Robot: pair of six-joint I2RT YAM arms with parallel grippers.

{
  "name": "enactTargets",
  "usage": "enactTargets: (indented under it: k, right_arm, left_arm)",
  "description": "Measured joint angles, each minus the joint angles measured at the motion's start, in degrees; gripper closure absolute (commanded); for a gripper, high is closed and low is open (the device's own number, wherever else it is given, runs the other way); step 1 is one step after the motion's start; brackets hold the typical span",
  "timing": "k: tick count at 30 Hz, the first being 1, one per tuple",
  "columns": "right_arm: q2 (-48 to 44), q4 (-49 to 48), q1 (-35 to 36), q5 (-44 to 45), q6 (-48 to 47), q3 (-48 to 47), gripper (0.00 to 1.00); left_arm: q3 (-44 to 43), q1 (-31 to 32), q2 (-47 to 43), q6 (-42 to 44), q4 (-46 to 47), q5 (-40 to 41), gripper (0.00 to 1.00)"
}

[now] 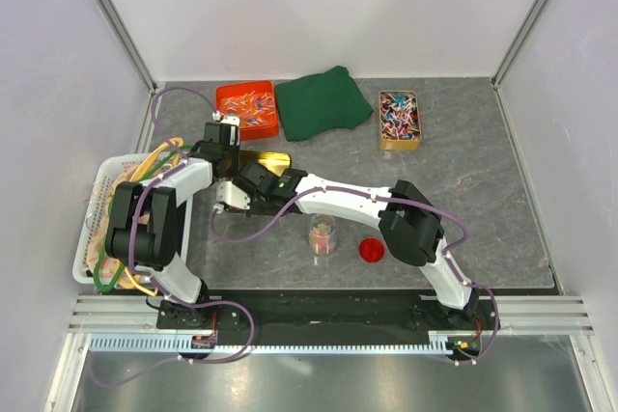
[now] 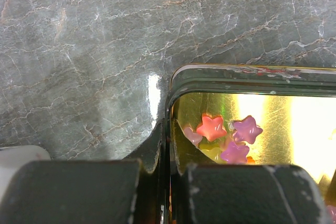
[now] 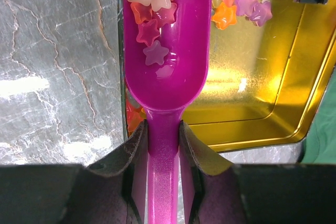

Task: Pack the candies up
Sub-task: Scoop the fake candies from the storage box.

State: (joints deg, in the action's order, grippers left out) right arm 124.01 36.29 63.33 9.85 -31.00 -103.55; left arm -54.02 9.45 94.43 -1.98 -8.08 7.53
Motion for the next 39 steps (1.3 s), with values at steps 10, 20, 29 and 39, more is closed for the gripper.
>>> enactTargets:
  k: [10,20,29,39]
  right_arm:
    - [-0.2,-1.4,0.3,0.7,-0.5,1.0,0.64]
    - [-0.2,-3.0,0.3,1.0,-0.8,2.8,0.61]
    - [-0.2,-3.7,0.3,1.0,-0.7,2.9,0.72]
    - [0.0,-4.4,0.3,1.2,-0.3,2.9,1.00]
  left_arm:
    - [0.0,0.0,0.3,0.0,0.2,0.0,0.98]
    - [0.0,0.0,0.5,0.0,0.3,0.0,0.98]
    - [0.0,-0.1,0.5,0.0,0.5,0.0,0.98]
    - [0.0,-0.1,0.6,0.0,0.5,-0.1,0.98]
